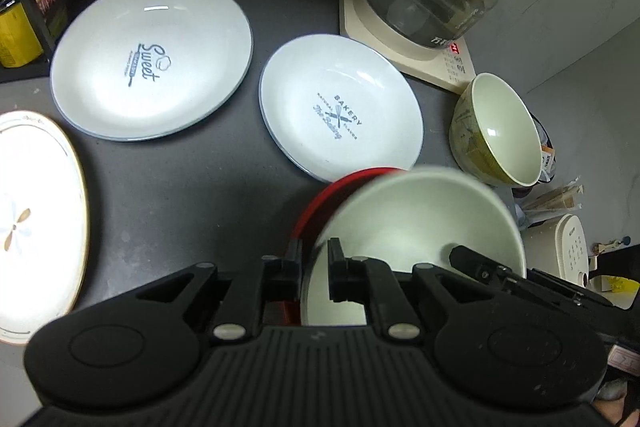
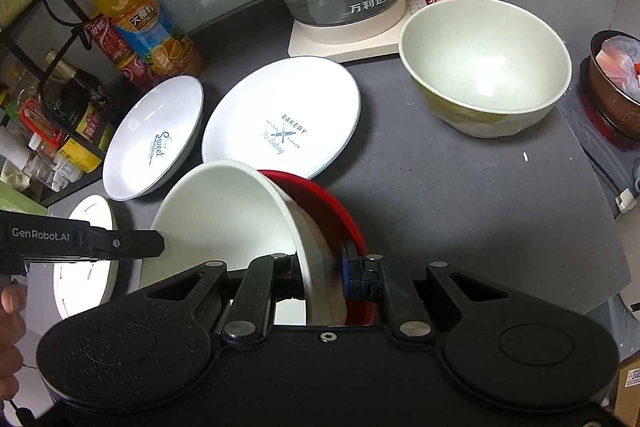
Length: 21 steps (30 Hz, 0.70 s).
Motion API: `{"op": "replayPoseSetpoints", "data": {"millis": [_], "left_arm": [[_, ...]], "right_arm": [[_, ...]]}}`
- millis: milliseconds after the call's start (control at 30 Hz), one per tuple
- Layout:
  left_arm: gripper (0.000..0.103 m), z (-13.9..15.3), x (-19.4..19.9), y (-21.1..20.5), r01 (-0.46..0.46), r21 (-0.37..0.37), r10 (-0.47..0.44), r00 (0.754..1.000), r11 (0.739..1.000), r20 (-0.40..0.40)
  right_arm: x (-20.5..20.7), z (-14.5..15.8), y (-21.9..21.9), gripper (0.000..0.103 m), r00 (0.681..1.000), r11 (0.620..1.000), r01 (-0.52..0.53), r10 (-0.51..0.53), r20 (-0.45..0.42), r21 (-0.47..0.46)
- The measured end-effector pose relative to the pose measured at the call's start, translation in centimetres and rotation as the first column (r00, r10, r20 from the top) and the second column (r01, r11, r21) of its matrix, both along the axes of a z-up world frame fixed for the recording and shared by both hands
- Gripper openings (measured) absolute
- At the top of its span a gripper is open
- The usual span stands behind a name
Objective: Organize plates and bowls
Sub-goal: 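Lift the large cream bowl and carry it over the red bowl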
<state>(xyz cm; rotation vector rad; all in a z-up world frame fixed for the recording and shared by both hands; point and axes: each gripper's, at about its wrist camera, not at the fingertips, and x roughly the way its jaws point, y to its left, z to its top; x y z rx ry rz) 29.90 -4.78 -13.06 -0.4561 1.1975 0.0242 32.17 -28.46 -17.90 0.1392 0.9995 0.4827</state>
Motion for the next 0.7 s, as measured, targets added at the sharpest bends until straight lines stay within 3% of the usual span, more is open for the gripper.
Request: {"op": "replayPoseSetpoints", "data": {"millis": [267,467,600,700], "left_arm": [[0.011,-0.1,-0.6,0.8,-0.01,0.031,0.011,1.0,0.999,-0.014],[0.018,-1.0,-1.0,1.1,-0.019,0.017,0.019,0.999,1.0,-0.035],[0.019,-1.8,-1.2,0.8,-0.017,0.014,0.018,0.999,1.0,-0.046],[0.019,-2.2,-1.3,0.8,-0.024,0.002,0.024,0.998,1.0,-0.051]], "right_arm": [[0.5,-0.9,0.6,0.014,1.0,1.0,0.011,-0.012,-0.028,-0.024],[0.9,-1.0,1.2,0.014,1.0,0.999,-0.001,0.0,-0.012,-0.051],[1.4,-0.8,1.6,0.027,0.999,0.999,-0.016,0.014,-0.047,-0.045],[1.2,-0.4,1.5,0.03,0.998,0.999,-0.024,0.022,-0.06,-0.037]]}}
